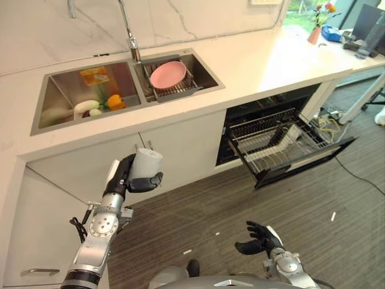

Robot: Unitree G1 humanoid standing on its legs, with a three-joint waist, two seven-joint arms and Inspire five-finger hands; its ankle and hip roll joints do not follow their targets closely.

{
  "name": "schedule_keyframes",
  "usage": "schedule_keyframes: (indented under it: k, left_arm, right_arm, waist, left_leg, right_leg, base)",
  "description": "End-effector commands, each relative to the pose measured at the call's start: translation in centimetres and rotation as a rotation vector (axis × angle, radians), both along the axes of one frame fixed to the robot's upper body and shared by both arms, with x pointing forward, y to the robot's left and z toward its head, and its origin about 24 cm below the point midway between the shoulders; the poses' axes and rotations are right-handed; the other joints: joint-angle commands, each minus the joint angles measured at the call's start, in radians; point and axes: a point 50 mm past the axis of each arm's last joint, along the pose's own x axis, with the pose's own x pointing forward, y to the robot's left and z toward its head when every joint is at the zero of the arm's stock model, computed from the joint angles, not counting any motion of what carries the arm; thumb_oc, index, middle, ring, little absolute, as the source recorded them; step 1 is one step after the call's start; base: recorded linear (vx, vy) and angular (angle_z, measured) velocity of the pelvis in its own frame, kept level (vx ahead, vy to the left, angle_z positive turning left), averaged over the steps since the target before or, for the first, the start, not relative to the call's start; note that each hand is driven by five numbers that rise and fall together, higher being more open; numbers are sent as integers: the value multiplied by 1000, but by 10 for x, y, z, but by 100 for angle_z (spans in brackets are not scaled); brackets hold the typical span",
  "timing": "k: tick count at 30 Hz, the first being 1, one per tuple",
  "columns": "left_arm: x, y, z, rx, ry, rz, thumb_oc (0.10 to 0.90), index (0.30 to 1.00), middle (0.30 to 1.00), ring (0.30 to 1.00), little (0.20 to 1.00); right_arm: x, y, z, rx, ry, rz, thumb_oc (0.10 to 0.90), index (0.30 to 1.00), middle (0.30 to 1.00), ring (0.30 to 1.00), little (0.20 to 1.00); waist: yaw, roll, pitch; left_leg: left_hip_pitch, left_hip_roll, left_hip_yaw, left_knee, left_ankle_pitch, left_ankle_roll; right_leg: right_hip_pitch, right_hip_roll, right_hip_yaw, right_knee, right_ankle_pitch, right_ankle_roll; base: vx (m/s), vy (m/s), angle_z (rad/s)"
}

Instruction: Place the dishes in the dishwasher.

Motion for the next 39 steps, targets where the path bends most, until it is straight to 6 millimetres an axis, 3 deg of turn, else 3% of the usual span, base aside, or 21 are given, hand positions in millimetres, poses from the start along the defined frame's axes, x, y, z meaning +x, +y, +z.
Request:
schedule_keyframes:
  k: [1, 3, 10, 11, 13, 14, 15, 17, 18, 21, 24, 25, 26, 27, 29, 30, 33, 36, 37, 38, 39]
  left_arm:
    - [10, -15, 44, 34, -236, -93, 400, 300, 300, 300, 300]
    - [12, -14, 45, 41, -236, -94, 400, 300, 300, 300, 300]
    - [12, -15, 45, 40, -237, -95, 400, 300, 300, 300, 300]
    - [9, -11, 42, 40, -226, -73, 400, 300, 300, 300, 300]
    - [9, -9, 44, 42, -231, -69, 400, 300, 300, 300, 300]
    - [10, -8, 45, 47, -234, -67, 400, 300, 300, 300, 300]
    - [12, -4, 48, 58, -250, -44, 400, 300, 300, 300, 300]
    - [12, -1, 51, 67, -264, -29, 400, 300, 300, 300, 300]
    - [12, 1, 52, 68, -272, -21, 400, 300, 300, 300, 300]
    - [10, 3, 49, 70, -266, -4, 400, 300, 300, 300, 300]
    - [9, 4, 43, 35, -256, 30, 400, 300, 300, 300, 300]
    - [9, 3, 43, 25, -259, 31, 400, 300, 300, 300, 300]
    - [9, 3, 43, 25, -259, 31, 400, 300, 300, 300, 300]
    - [10, 3, 44, 4, -269, 40, 400, 300, 300, 300, 300]
    - [13, 2, 48, -19, -301, 51, 400, 300, 300, 300, 300]
    - [16, 1, 51, -22, -315, 50, 400, 300, 300, 300, 300]
    - [19, -3, 54, -25, -334, 40, 400, 300, 300, 300, 300]
    - [20, -5, 55, -23, -341, 29, 400, 300, 300, 300, 300]
    - [22, -7, 55, -22, -339, 20, 400, 300, 300, 300, 300]
    - [23, -7, 56, -20, -342, 16, 400, 300, 300, 300, 300]
    - [23, -7, 56, -20, -342, 15, 400, 300, 300, 300, 300]
  right_arm:
    - [42, -22, 35, -76, -206, 7, 800, 900, 900, 900, 900]
    - [51, -23, 45, -78, -258, 5, 800, 900, 900, 900, 900]
    - [51, -24, 45, -78, -258, 4, 800, 900, 900, 900, 900]
    - [62, -27, 63, -86, -353, -2, 800, 900, 900, 900, 900]
    - [68, -32, 73, -96, -400, -13, 800, 900, 900, 900, 900]
    - [73, -36, 82, -103, -443, -29, 800, 900, 900, 900, 900]
    - [79, -40, 96, -113, -503, -43, 800, 900, 900, 900, 900]
    - [82, -38, 101, -108, -528, -34, 800, 900, 900, 900, 900]
    - [84, -33, 107, -92, -553, -11, 800, 900, 900, 900, 900]
    - [84, -27, 110, -73, -573, 16, 800, 900, 900, 900, 900]
    - [85, -22, 120, -40, -621, 45, 800, 900, 900, 900, 900]
    - [86, -20, 125, -23, -645, 50, 800, 900, 900, 900, 900]
    - [87, -20, 125, -23, -646, 50, 800, 900, 900, 900, 900]
    - [90, -21, 139, -11, -713, 47, 800, 900, 900, 900, 900]
    - [92, -23, 151, 1, -775, 27, 800, 900, 900, 900, 900]
    - [94, -25, 158, -3, -808, 14, 800, 900, 900, 900, 900]
    - [97, -25, 173, 14, -872, 11, 800, 900, 900, 900, 900]
    - [99, -25, 178, 13, -893, 11, 800, 900, 900, 900, 900]
    - [102, -23, 180, 22, -904, 16, 800, 900, 900, 900, 900]
    - [103, -24, 182, 16, -915, 5, 800, 900, 900, 900, 900]
    - [103, -24, 182, 16, -915, 5, 800, 900, 900, 900, 900]
  waist:
    - [2, 14, -35]
    - [1, 12, -28]
    - [6, 12, -27]
    - [1, 11, -20]
    - [4, 17, -21]
    - [2, 20, -19]
    - [-1, 18, -7]
    - [-7, 7, -6]
    - [-7, -7, -14]
    - [-10, -24, -32]
    - [-22, -22, -41]
    - [-23, -15, -41]
    - [-25, -16, -43]
    - [-22, -12, -33]
    - [-17, -11, -9]
    - [-17, -17, 2]
    - [-8, -10, 8]
    - [-3, -8, 6]
    - [10, 12, 2]
    - [20, 21, 6]
    - [20, 22, 6]
  left_leg:
    - [-17, 78, 87, 46, -74, -55]
    - [-7, 78, 117, 60, -95, -38]
    - [-7, 76, 121, 62, -97, -37]
    - [28, 81, 160, 69, -129, -23]
    - [29, 95, 173, 67, -135, -28]
    - [29, 112, 176, 64, -139, -39]
    - [59, 144, 175, 62, -170, -73]
    - [85, 152, 177, 48, -174, -95]
    - [103, 156, 181, 31, -180, -109]
    - [125, 177, 180, 18, -181, -127]
    - [134, 249, 157, 71, -196, -152]
    - [117, 274, 149, 121, -173, -161]
    - [110, 273, 146, 122, -168, -163]
    - [19, 306, 111, 312, -95, -170]
    - [-75, 313, 83, 499, -41, -174]
    - [-111, 321, 100, 540, -20, -180]
    - [-160, 297, 103, 435, -71, -177]
    - [-184, 331, 97, 296, -44, -202]
    - [-205, 370, 60, 111, 71, -229]
    - [-235, 398, 41, 10, 117, -249]
    - [-230, 399, 42, 1, 121, -250]
  right_leg:
    - [-45, 29, -25, 115, -28, 7]
    - [-75, 5, -33, 185, -11, 29]
    - [-80, 3, -27, 194, -15, 30]
    - [-105, -62, -70, 239, 30, 49]
    - [-124, -93, -81, 210, 45, 43]
    - [-142, -134, -90, 172, 63, 40]
    - [-183, -236, -116, 52, 177, 78]
    - [-202, -269, -133, -5, 242, 103]
    - [-185, -271, -150, -51, 251, 121]
    - [-165, -252, -157, -55, 235, 122]
    - [-171, -193, -129, -13, 175, 93]
    - [-163, -165, -128, -8, 142, 71]
    - [-166, -166, -131, -11, 145, 67]
    - [-130, -117, -136, -26, 103, 21]
    - [-96, -91, -149, -38, 72, -12]
    - [-78, -85, -162, -49, 55, -22]
    - [-47, -77, -157, -76, 33, -11]
    - [-27, -82, -151, -91, 22, 5]
    - [-4, -72, -134, -106, 13, 20]
    - [29, -74, -127, -121, 1, 35]
    - [31, -72, -128, -122, 1, 35]
  base:
    - [46, 108, -37]
    - [45, 86, -68]
    - [17, 9, -21]
    - [130, -13, 1]
    - [120, -112, -57]
    - [296, -434, -75]
    - [333, -479, -44]
    - [323, -413, -16]
    - [223, -257, -28]
    - [215, -261, -13]
    - [271, -336, 13]
    - [116, -201, 9]
    - [125, -362, 3]
    - [107, -376, 4]
    - [96, -368, 15]
    - [70, -183, 8]
    - [187, -5, 11]
    - [198, 163, 1]
    - [330, 313, 4]
    - [312, 322, -2]
    - [152, 150, -7]
